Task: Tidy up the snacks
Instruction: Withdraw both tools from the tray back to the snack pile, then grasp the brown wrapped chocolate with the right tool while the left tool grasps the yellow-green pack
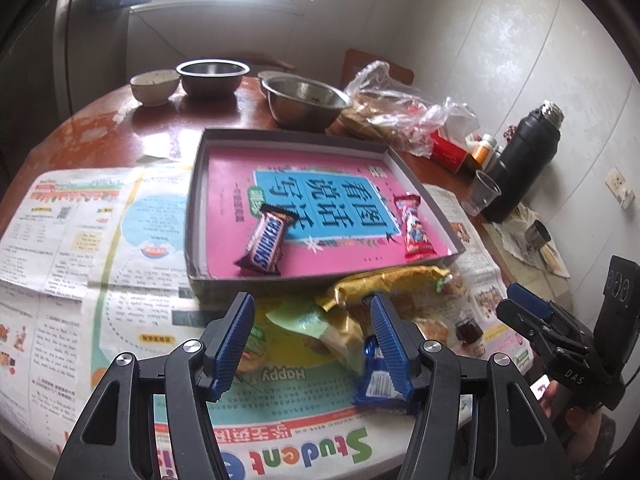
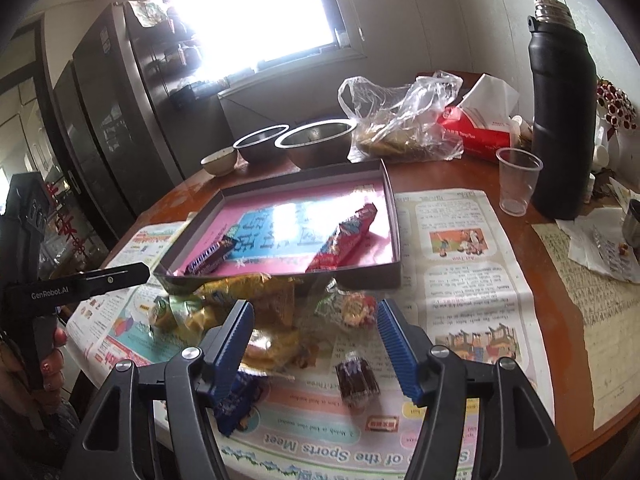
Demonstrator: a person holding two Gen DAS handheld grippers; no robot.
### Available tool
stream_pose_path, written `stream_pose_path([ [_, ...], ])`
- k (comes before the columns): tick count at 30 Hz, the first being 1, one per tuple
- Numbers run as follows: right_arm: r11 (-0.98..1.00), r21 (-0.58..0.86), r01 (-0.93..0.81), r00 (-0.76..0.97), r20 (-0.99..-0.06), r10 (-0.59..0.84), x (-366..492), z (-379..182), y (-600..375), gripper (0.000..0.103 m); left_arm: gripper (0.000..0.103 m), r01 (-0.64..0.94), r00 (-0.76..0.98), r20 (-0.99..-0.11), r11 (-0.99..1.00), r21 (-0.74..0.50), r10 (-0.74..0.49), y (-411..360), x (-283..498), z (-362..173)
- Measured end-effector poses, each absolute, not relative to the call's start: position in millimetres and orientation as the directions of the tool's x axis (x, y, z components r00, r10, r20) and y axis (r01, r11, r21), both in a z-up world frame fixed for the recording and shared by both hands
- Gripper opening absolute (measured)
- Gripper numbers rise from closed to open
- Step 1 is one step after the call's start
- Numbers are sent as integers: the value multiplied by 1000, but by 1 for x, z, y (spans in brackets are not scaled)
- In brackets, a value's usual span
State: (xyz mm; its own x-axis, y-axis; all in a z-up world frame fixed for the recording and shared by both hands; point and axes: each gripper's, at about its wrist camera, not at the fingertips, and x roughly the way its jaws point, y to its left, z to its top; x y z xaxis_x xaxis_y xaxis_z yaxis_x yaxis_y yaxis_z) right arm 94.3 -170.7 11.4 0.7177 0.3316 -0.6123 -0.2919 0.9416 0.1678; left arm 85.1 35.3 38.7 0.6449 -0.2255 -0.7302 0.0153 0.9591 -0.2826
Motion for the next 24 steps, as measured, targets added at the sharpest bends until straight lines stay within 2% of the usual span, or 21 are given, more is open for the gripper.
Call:
stream_pose_path([
  [19,959,84,-271,681,-687,253,81,-32,-180,64,63,70,532,-795,951,-300,-290,-1,81,-1],
  [22,958,59,-280,686,-686,242,82,-36,-177,62,63,68,532,-794,950,-305,-293,-1,82,-2],
  [24,956,47,-288,686,-687,240,84,-39,-175,55,63,60,529,-796,948,-312,-295,0,84,-3],
])
